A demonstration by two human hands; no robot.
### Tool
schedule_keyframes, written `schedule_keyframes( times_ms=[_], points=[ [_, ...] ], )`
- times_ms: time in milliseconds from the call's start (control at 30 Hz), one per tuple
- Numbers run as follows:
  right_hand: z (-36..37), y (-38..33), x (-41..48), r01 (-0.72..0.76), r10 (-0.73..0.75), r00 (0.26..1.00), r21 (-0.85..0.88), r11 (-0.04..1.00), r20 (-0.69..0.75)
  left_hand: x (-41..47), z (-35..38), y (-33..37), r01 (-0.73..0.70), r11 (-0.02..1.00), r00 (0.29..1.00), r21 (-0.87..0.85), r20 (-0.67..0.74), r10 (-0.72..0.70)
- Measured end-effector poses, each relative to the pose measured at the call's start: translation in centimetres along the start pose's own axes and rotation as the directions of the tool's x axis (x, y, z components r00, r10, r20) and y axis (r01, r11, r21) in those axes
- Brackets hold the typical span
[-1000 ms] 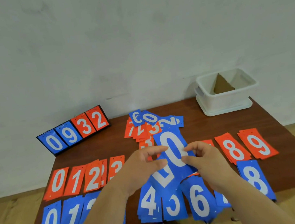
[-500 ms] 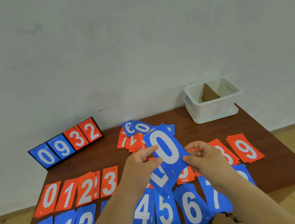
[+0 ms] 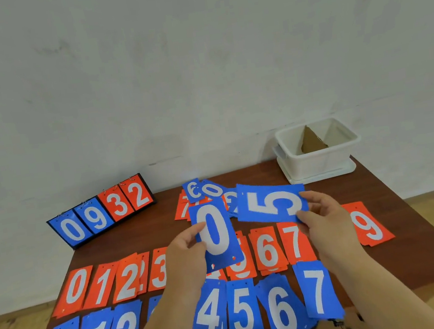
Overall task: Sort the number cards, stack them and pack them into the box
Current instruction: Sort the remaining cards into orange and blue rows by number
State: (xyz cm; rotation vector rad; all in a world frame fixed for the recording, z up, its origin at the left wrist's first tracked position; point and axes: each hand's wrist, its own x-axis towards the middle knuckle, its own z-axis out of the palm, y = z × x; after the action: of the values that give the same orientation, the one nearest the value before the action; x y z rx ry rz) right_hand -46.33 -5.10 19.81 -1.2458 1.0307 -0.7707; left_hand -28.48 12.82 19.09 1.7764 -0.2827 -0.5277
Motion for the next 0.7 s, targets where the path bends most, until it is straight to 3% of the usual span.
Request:
schedule_keyframes(
  times_ms=[200,400,567,700],
  points=[
    [1.7,1.1,-1.6,0.026,-0.024,0.998,-0.040,0.999,0.057,-0.6,1.4,0.6,-0.084,0.996,0.995,0.017,0.052,0.083],
    [3.1,1.9,-2.9,0.067,-0.028,0.983,-0.208,0.976,0.182,-0.6,2.5,1.8,-0.137,0.990,0.990,-0.034,-0.046,0.135],
    [1.3,0.5,-1.1,0.167,-0.051,0.941,-0.329,0.929,0.335,0.6,1.3,2.1,-0.224,0.964,0.957,0.140,0.220,0.190],
    [0.6,-0.5,-0.5,0.273,0.007,0.811,-0.389,0.880,0.585,1.0,1.1,2.2,-0.256,0.948,0.923,0.190,0.338,0.182]
  ],
)
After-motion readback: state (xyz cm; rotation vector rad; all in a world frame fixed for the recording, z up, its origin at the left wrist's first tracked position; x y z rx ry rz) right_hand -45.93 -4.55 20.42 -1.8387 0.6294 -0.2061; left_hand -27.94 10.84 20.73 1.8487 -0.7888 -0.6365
